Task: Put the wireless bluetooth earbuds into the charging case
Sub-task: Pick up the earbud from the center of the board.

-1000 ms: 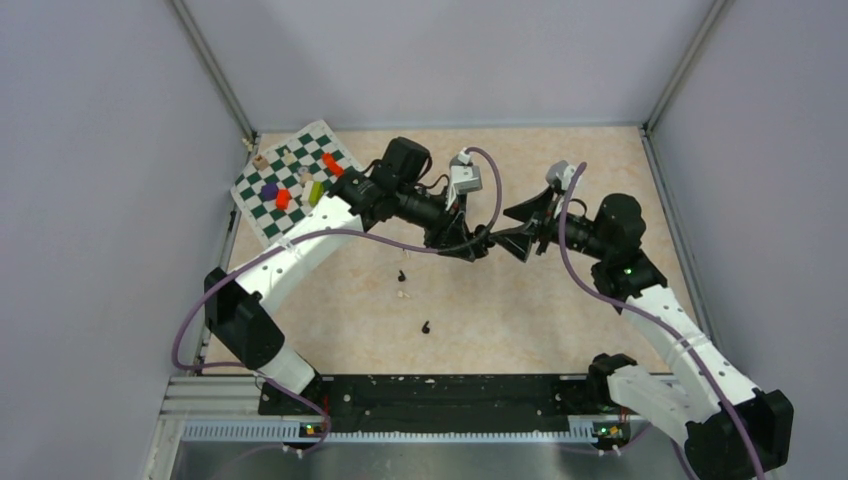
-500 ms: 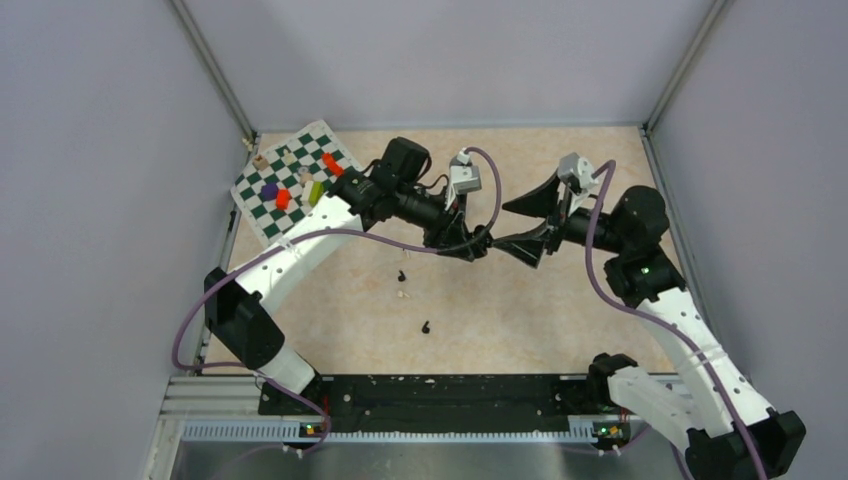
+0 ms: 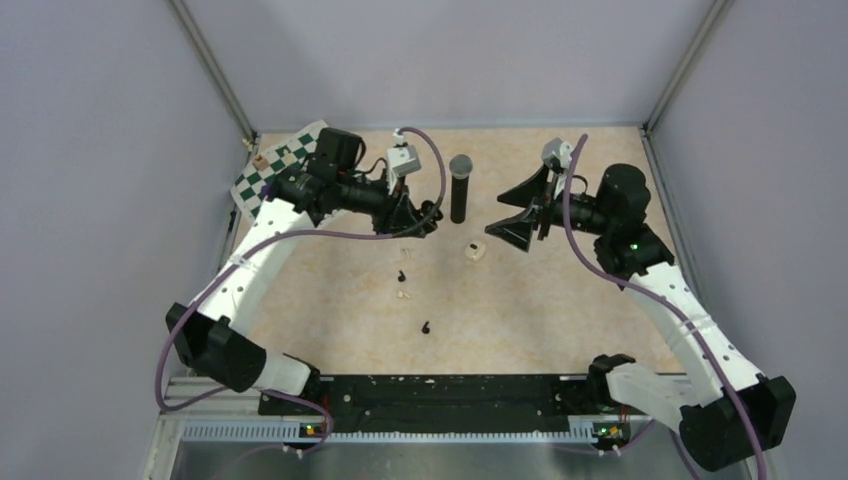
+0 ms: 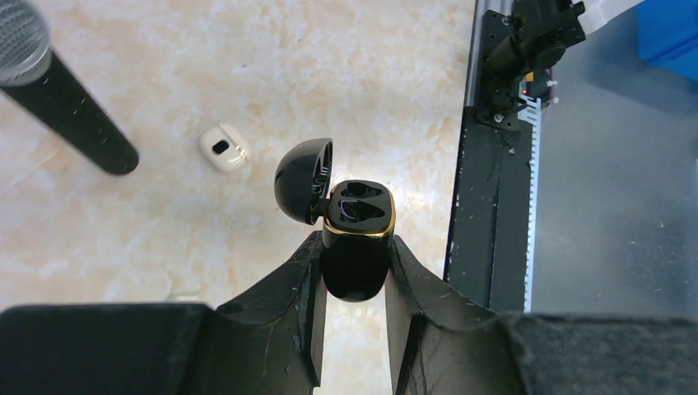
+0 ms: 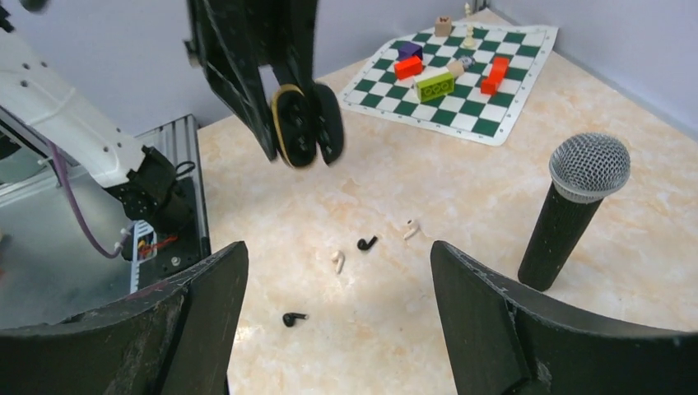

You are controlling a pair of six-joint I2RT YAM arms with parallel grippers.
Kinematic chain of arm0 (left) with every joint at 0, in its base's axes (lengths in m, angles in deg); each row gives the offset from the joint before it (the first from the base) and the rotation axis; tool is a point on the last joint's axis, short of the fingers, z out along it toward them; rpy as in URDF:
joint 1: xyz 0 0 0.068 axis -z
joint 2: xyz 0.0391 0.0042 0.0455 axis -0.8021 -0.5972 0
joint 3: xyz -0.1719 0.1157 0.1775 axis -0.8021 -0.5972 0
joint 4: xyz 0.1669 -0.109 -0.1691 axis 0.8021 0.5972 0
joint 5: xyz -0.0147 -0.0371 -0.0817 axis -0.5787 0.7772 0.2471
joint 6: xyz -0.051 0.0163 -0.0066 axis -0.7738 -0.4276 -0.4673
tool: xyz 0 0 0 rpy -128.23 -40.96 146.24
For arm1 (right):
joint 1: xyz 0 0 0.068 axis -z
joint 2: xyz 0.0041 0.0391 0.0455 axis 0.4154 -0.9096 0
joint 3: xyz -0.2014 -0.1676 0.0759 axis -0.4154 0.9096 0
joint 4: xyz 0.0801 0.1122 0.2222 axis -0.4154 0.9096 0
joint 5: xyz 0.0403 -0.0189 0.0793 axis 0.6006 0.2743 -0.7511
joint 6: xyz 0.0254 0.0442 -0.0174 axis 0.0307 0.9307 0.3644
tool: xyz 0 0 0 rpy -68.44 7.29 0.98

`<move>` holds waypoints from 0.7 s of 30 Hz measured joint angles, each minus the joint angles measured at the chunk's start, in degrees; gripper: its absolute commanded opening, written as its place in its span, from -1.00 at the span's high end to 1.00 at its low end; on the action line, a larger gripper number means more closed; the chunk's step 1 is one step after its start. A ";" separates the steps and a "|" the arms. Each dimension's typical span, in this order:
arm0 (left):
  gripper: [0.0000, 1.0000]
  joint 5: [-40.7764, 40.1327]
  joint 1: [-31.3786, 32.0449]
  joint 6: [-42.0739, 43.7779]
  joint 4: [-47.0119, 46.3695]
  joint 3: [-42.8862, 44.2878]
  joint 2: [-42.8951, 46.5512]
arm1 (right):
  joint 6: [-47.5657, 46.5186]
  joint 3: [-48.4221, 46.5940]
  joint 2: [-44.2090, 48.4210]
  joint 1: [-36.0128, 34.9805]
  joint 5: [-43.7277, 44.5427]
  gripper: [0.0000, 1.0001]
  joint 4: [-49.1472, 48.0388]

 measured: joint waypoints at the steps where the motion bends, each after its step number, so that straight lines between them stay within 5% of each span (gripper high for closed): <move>1: 1.00 0.20 -1.75 1.40 1.36 -0.31 1.03 | -0.85 -0.07 -0.61 -0.20 0.11 -0.58 0.68; 21: 1.00 -4.35 -14.27 13.51 8.41 -27.47 28.70 | -16.52 -2.01 -21.49 -16.68 13.92 -0.44 5.53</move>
